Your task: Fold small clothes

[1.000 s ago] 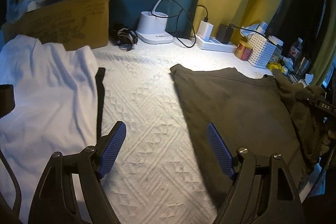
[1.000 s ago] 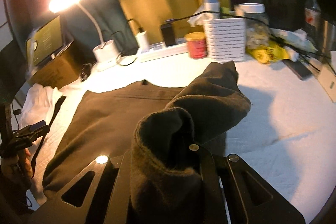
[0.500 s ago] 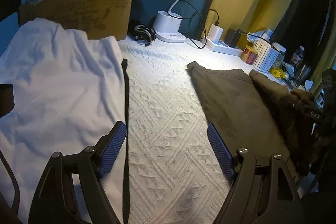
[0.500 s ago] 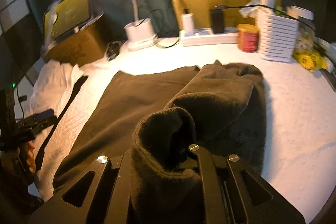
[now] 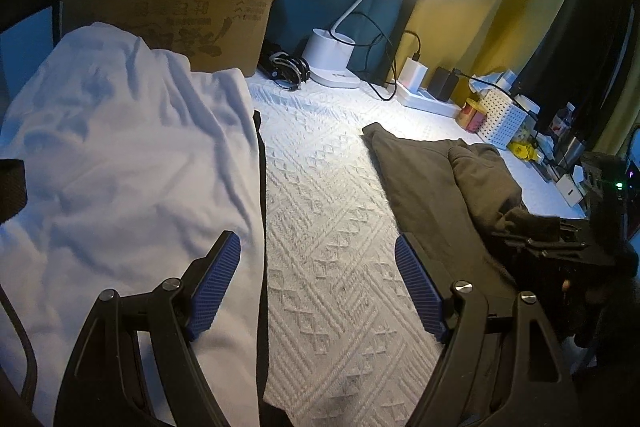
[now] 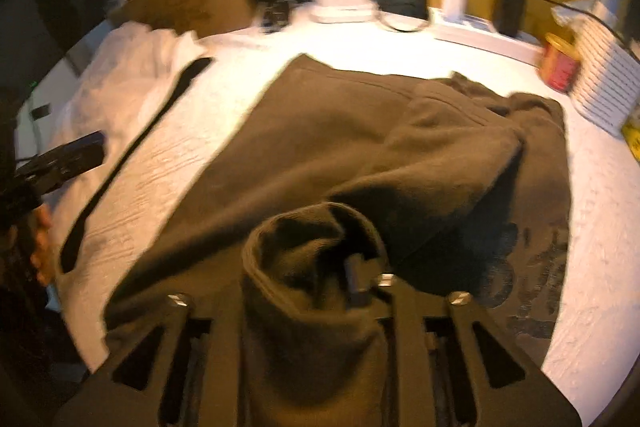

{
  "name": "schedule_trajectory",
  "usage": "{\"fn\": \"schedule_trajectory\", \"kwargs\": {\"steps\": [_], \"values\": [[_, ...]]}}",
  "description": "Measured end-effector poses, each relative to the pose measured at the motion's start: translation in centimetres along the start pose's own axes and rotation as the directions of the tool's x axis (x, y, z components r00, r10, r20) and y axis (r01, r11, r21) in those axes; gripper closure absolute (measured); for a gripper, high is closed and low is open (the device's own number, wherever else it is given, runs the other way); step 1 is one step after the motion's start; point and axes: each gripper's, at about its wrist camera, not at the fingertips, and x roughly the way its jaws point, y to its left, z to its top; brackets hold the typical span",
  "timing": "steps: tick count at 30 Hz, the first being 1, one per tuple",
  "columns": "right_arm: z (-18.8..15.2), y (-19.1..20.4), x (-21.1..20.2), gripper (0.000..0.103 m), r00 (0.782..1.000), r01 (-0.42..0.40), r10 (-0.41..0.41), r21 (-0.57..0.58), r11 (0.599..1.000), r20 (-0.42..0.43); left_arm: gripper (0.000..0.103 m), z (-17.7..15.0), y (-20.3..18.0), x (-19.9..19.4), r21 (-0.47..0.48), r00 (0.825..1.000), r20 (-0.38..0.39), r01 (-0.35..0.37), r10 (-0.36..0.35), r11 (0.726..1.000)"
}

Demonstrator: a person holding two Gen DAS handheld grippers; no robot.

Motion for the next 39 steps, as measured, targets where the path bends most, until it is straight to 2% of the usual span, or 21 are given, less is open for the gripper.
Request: {"fn": "schedule_trajectory", "kwargs": {"steps": [1, 2, 5, 7, 11, 19, 25, 28, 31, 34, 39], "values": [[-0.1, 0.7, -0.3, 0.055, 1.0, -0.006, 0.006, -0.014, 1.0, 0.0, 0.024, 0.0, 0.0, -0.1, 0.0, 1.0, 0.0, -0.002, 0.002, 1.0], [-0.1, 1.4, -0.5, 0.052, 1.0, -0.014, 0.014, -0.024, 1.0, 0.002, 0.024, -0.1, -0.1, -0.3, 0.001, 1.0, 0.003, -0.003, 0.003, 1.0], [-0.8, 3.9, -0.6, 0.051, 0.998, -0.068, 0.067, -0.055, 0.996, -0.013, 0.024, -0.2, -0.2, -0.8, -0.001, 1.0, 0.012, -0.004, 0.004, 1.0], [-1.7, 6.0, 0.0, 0.05, 0.993, -0.111, 0.106, -0.097, 0.989, -0.056, 0.024, -0.3, -0.3, -1.3, -0.002, 1.0, 0.023, -0.006, 0.006, 1.0], [-3.3, 8.8, 0.3, 0.041, 0.989, -0.138, 0.13, -0.13, 0.982, -0.067, 0.024, -0.6, -0.5, -2.2, -0.007, 1.0, 0.028, -0.014, 0.014, 1.0], [-4.6, 10.0, -1.7, 0.041, 0.976, -0.216, 0.214, -0.114, 0.97, -0.032, 0.024, -0.7, -1.0, -4.7, 0.01, 0.997, 0.057, -0.061, 0.06, 0.998], [-5.8, 11.2, -4.5, 0.041, 0.964, -0.26, 0.266, -0.164, 0.952, 0.019, 0.024, -0.8, -1.5, -6.1, 0.017, 0.992, 0.073, -0.102, 0.101, 0.995], [-6.0, 10.4, -6.6, 0.041, 0.961, -0.249, 0.264, -0.167, 0.954, 0.076, 0.024, -0.8, -2.2, -6.1, 0.021, 0.992, 0.07, -0.108, 0.106, 0.994], [-6.0, 8.3, -8.2, 0.041, 0.962, -0.223, 0.239, -0.124, 0.967, 0.132, 0.024, -0.4, -3.7, -5.6, 0.044, 0.993, 0.062, -0.101, 0.098, 0.994], [-6.4, 5.0, -9.3, 0.041, 0.967, -0.178, 0.186, -0.056, 0.982, 0.177, 0.024, -0.1, -5.3, -4.9, 0.076, 0.995, 0.052, -0.086, 0.082, 0.993], [-7.5, 0.4, -9.9, 0.041, 0.975, -0.103, 0.095, 0.028, 0.994, 0.2, 0.024, 0.8, -9.3, -1.9, 0.148, 0.999, 0.009, -0.043, 0.042, 0.988]]}}
